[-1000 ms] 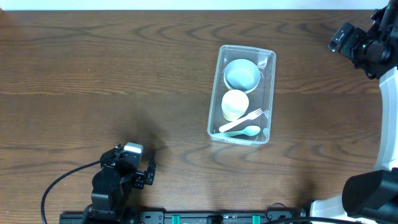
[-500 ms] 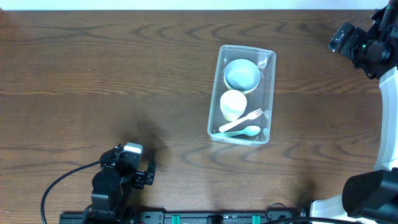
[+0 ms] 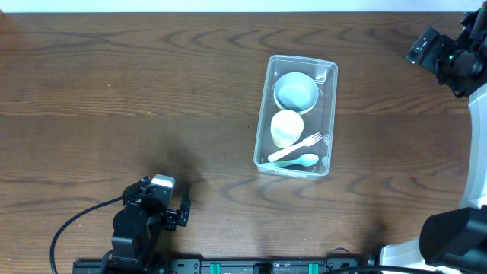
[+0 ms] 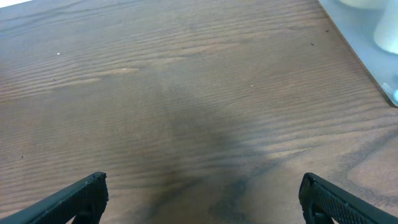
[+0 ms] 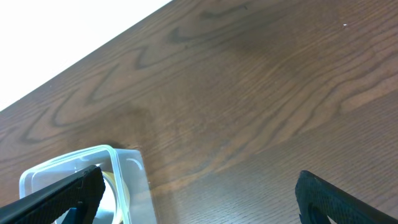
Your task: Pack container
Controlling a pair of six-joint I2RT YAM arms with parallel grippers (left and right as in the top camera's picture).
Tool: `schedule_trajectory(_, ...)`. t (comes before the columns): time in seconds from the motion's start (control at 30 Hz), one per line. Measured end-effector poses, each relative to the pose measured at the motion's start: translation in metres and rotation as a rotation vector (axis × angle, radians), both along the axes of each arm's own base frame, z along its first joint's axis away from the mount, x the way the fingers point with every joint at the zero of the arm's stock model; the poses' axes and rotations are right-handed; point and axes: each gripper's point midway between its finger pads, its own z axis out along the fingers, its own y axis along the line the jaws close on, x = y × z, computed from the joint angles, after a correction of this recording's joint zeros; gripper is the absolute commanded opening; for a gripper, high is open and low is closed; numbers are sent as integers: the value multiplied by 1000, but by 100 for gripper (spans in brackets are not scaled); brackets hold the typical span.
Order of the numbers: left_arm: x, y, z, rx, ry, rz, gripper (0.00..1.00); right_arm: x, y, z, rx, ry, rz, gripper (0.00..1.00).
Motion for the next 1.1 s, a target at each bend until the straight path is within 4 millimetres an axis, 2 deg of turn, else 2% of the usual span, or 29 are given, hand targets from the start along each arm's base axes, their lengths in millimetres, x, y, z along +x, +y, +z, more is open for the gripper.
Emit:
schedule_trajectory(0.13,0,0,0,0,0,0,98,-4,9,14,-11,-32,17,99)
schedule_trajectory(0.2,0,0,0,0,0,0,98,-12,25,36,-24,-81,49,99)
schedule_trajectory(0.27,0,0,0,0,0,0,98,-24,50,69,-42,-165,102,99)
schedule_trajectory(0.33,0,0,0,0,0,0,98,-43,75,104,-74,-255,162,99)
schedule_trajectory(0.37,0,0,0,0,0,0,98,-60,89,125,-107,-309,202,99)
schedule_trajectory(0.4,0,0,0,0,0,0,98,-75,96,138,-128,-338,229,99)
schedule_trajectory(0.43,0,0,0,0,0,0,98,-94,102,149,-157,-358,255,99)
schedule_trajectory(0.53,0,0,0,0,0,0,98,-142,103,159,-241,-352,303,99)
schedule_trajectory(0.6,0,0,0,0,0,0,98,-168,100,162,-299,-348,328,99)
schedule_trajectory(0.67,0,0,0,0,0,0,98,-181,98,166,-360,-368,361,99)
schedule_trajectory(0.83,0,0,0,0,0,0,98,-187,102,158,-521,-464,480,99)
schedule_trajectory(0.97,0,0,0,0,1,0,98,-189,104,126,-596,-496,530,99)
schedule_trajectory(1.1,0,0,0,0,0,0,98,-193,103,79,-632,-513,545,99)
